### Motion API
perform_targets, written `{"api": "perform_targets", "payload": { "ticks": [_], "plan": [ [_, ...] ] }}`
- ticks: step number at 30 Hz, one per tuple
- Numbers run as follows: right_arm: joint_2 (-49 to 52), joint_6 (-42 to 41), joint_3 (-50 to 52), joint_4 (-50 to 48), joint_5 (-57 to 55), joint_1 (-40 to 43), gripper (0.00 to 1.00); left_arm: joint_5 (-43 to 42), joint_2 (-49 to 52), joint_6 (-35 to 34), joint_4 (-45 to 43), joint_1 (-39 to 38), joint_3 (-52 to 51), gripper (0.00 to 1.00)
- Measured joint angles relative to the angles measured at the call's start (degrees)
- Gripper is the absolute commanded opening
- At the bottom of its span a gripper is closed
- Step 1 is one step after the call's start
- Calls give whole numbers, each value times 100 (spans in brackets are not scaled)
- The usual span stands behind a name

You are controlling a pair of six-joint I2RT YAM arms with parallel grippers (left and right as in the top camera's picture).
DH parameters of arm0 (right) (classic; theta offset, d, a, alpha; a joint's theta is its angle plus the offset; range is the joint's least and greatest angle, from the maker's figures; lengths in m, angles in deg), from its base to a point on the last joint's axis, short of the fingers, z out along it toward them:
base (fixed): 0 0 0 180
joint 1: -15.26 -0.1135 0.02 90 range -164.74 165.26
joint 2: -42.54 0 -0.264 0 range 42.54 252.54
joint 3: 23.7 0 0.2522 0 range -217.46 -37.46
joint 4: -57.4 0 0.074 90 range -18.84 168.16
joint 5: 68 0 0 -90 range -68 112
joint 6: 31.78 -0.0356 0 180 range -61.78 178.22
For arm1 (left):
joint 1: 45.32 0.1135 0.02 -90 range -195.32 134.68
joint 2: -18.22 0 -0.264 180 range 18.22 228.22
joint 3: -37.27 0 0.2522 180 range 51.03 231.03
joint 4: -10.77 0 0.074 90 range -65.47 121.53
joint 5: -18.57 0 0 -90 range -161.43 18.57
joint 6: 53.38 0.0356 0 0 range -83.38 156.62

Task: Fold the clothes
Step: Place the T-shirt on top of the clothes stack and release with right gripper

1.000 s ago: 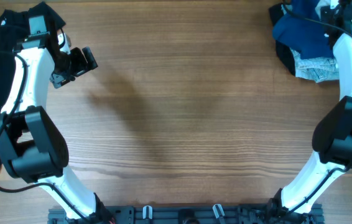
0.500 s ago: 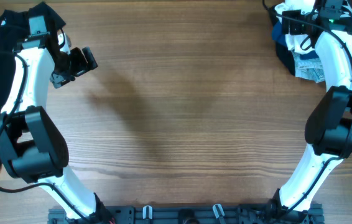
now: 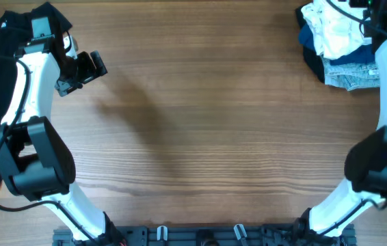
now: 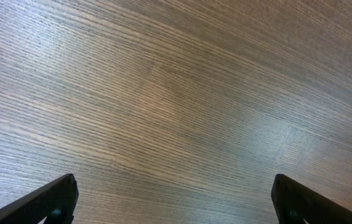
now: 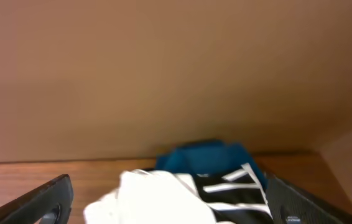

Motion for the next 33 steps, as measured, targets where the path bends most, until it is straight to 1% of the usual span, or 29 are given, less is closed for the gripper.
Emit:
{"api": "perform_targets", "payload": {
  "ticks": [5, 10, 15, 19, 23, 26, 29, 33],
  "plan": [
    [1038, -205, 0, -238, -2, 439, 100, 0, 0, 0, 15, -7, 2, 100],
    [2024, -396, 0, -240, 0, 619, 100, -2, 0, 0, 28, -50, 0, 100],
    [2277, -496, -232, -96, 4, 619, 100, -2, -2, 0, 26, -68, 2, 100],
    [2286, -496, -262, -59, 22, 627, 100, -2, 0, 0, 26, -68, 2, 100],
    [2105, -496, -190, 28, 20, 627, 100, -2, 0, 0, 26, -68, 2, 100],
    [1700, -472, -35, 197, 46, 627, 100, -2, 0, 0, 28, -68, 2, 100],
    [898, -470, 72, 417, 122, 627, 100, -2, 0, 0, 22, -68, 0, 100],
    [-619, -468, 63, 1023, 588, 621, 99, -2, 0, 0, 33, -68, 0, 100]
  ]
}}
